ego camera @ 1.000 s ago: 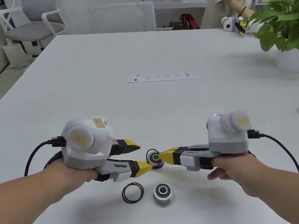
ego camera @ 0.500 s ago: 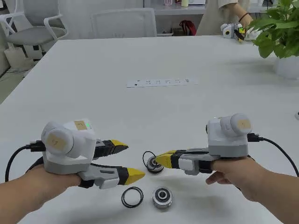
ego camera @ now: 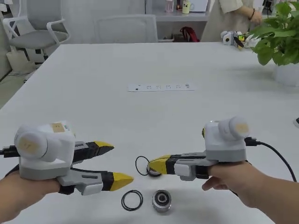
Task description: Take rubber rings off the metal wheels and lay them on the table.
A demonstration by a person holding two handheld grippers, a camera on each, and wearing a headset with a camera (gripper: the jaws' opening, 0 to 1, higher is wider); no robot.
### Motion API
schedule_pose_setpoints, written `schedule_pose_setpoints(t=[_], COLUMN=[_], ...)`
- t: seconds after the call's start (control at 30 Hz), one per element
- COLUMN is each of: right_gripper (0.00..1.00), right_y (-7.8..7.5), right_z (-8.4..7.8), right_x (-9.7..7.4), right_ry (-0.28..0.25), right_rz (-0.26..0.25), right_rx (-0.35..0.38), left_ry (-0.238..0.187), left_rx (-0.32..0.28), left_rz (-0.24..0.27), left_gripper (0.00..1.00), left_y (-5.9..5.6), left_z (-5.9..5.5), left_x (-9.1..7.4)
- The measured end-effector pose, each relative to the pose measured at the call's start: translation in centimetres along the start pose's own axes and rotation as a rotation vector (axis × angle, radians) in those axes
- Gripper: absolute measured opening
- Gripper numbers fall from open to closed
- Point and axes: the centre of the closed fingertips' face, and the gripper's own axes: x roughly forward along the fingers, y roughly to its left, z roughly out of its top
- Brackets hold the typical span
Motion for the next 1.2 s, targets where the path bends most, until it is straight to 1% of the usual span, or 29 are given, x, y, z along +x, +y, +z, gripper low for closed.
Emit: schedule_pose_setpoints(t=[0.07,0.2,0.4,0.47,0.63,0.77,0.83,1.03,1.2], right_gripper=[0.0,0.0,0.0,0.0,0.0,0.0,0.0,0.0,0.0], right_y=[0.6,1.3,2.3,2.7,3.7,4.7,5.1,5.6,5.7], right_z=[0.0,-0.1,-0.7,-1.0,-2.1,-3.5,-4.0,-5.3,-5.8], right_x=[0.1,0.3,0.6,0.7,1.1,1.4,1.6,1.9,2.0], right_ry=[0.002,0.005,0.031,0.043,0.089,0.145,0.164,0.215,0.237], right_rz=[0.013,0.031,0.062,0.073,0.11,0.142,0.156,0.177,0.177], right_rx=[-0.001,-0.001,0.002,0.005,0.002,-0.011,-0.02,-0.042,-0.066], left_ry=[-0.003,-0.009,-0.006,-0.003,-0.005,0.001,0.005,0.013,0.011], left_rx=[-0.001,-0.007,0.0,0.002,-0.008,-0.002,-0.001,-0.002,-0.003], left_rz=[0.006,0.014,0.021,0.025,0.039,0.045,0.044,0.05,0.049], left_gripper=[0.62,0.65,0.66,0.66,0.66,0.67,0.67,0.68,0.68], left_y=[0.0,-0.3,-0.6,-0.5,-0.3,-0.3,-0.3,-0.2,-0.1], left_z=[0.1,0.2,0.0,-0.2,-0.3,-0.4,-0.6,-0.9,-0.8], left_x=[-0.4,-1.2,-2.1,-2.3,-2.8,-3.1,-3.2,-3.4,-3.4])
